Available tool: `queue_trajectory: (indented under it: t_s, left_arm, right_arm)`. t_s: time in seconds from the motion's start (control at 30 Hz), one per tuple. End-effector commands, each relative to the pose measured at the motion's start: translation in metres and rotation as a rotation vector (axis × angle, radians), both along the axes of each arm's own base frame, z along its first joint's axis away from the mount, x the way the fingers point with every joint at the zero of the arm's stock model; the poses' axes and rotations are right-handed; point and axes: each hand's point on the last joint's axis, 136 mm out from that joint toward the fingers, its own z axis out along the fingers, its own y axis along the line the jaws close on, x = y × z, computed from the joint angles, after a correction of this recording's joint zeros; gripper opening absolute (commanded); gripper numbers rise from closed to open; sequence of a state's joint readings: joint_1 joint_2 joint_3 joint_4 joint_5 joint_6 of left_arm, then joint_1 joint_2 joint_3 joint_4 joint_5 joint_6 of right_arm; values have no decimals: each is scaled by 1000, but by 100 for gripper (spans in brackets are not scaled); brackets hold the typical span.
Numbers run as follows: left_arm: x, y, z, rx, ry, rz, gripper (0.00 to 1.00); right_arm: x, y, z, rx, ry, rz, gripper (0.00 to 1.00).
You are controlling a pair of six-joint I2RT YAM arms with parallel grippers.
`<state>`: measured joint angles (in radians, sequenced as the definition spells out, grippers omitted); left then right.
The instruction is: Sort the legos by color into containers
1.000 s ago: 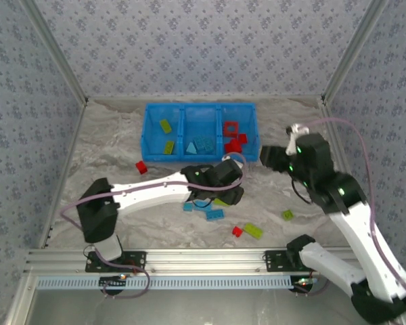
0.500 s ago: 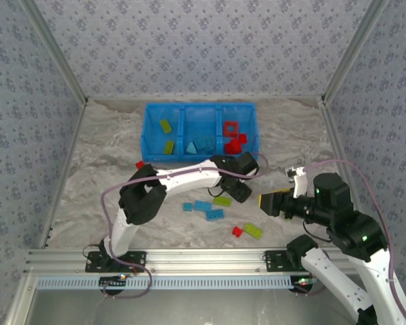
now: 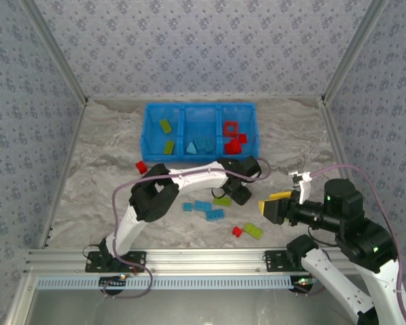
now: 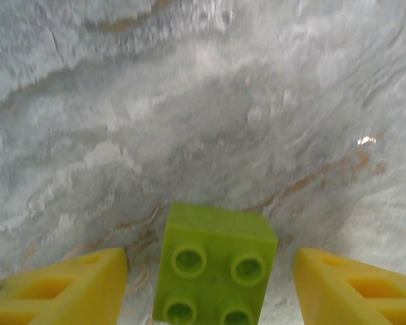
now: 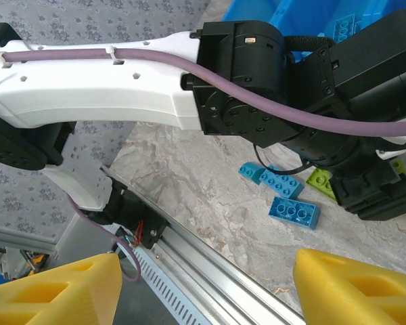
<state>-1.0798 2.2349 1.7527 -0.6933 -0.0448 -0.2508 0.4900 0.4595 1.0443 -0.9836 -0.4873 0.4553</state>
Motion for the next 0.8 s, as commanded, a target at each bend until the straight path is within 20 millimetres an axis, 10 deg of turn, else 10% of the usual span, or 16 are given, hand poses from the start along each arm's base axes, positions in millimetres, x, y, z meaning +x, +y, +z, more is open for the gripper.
queue_trajectory:
  t_s: [0.0,0.23,0.4,0.6,0.77]
  left_arm:
    - [5,-10,-2,-20,7,-10,59]
    - [8,-1,3,-7,-24,19,32]
    - [15,11,47,-69,-106,95,31]
    - [30,75,97,-136,-135,283,31]
    - [56,155,126,-141,-149,458,31]
  right_arm:
    - [-3,4,2,18,-2,26,70]
    - [2,5,-6,-1,9,27,69]
    - [9,10,-5,-32,-24,55,66]
    - [31,45,-1,-137,-158,175,65]
    - [34,127,-1,-291,-370,330,65]
